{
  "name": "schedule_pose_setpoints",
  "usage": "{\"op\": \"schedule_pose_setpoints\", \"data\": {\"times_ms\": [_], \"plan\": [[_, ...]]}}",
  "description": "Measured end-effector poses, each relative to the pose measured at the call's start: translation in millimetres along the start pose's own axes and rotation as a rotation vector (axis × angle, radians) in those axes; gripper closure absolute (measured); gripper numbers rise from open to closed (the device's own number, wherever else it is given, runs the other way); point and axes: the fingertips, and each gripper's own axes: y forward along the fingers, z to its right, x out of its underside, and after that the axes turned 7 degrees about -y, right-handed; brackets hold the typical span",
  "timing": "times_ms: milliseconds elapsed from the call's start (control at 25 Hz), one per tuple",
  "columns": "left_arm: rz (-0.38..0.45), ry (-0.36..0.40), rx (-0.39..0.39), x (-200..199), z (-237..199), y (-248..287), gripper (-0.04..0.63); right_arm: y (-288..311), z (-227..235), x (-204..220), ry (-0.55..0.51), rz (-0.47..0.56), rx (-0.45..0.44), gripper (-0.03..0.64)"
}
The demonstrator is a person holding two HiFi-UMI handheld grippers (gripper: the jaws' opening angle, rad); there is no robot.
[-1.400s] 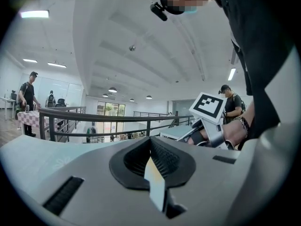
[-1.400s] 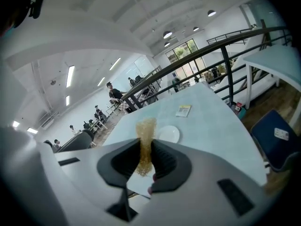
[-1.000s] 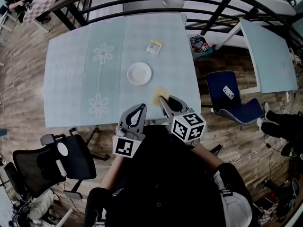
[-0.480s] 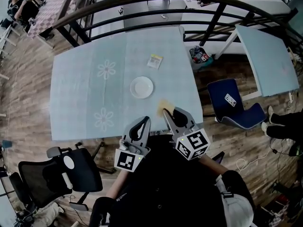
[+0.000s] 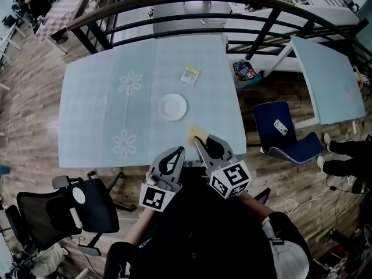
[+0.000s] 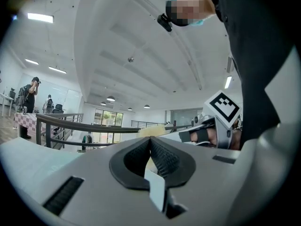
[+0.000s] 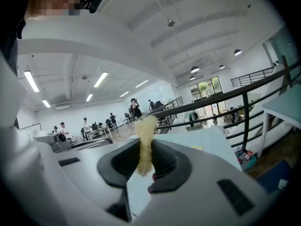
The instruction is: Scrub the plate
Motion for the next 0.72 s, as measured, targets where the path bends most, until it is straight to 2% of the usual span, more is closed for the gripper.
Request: {"op": "schedule_pose_setpoints", "data": {"times_ms": [360, 720], "plan": [[-0.013, -0.003, 0.021, 3.2, 2.0, 5.0, 0.581, 2.0, -4.0, 4.2, -0.051, -0.030, 0.003, 0.558], [-0.018, -0.008, 0.027, 3.2, 6.1, 7.7, 0.581, -1.7, -0.3, 4.7, -0.041, -0.036, 0.010, 0.558]]}}
